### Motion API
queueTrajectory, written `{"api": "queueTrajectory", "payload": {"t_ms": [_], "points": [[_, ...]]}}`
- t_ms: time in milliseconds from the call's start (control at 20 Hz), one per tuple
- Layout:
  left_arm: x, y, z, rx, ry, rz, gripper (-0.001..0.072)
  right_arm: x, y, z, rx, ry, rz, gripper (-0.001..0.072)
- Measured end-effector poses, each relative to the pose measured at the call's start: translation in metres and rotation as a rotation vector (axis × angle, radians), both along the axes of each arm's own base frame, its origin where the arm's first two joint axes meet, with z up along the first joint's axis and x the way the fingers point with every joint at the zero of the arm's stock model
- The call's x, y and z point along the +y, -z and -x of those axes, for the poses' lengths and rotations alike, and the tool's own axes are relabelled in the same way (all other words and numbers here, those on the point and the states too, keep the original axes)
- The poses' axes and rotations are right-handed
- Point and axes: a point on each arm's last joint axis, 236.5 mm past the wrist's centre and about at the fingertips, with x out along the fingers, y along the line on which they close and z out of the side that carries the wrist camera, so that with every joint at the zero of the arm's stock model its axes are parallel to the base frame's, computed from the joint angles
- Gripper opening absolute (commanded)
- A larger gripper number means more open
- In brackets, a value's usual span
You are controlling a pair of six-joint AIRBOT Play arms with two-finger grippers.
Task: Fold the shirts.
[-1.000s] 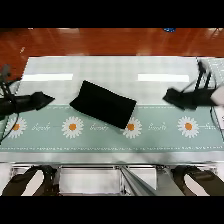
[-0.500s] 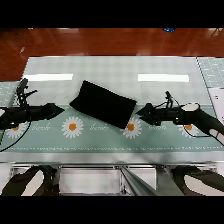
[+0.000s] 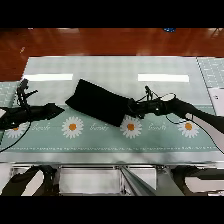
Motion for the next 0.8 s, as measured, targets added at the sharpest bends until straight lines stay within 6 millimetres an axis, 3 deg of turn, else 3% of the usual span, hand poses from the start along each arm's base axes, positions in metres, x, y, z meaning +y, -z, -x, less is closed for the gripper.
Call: {"api": "queueTrajectory", "payload": {"t_ms": [100,250,500,650,800], "points": [[0.000,0.000,0.000,0.000,-0.001,0.000,0.0026,0.011,-0.012,-0.010,-0.054,-0.037,-0.011,0.0024],[0.000,0.000,0.000,0.000,-0.001,-0.001,0.0026,0.030,-0.048,-0.032,-0.158,-0.095,-0.037,0.0024],[0.000,0.000,-0.001,-0.002,-0.003,-0.001,0.0026,0.046,-0.146,-0.086,-0.387,-0.167,0.003,0.0023],[0.000,0.000,-0.001,-0.002,-0.002,-0.001,0.0026,0.031,-0.210,-0.115,-0.522,-0.173,0.098,0.0024],[0.000,0.000,0.000,-0.001,-0.002,-0.001,0.0026,-0.008,-0.265,-0.136,-0.604,-0.135,0.177,0.0024]]}}
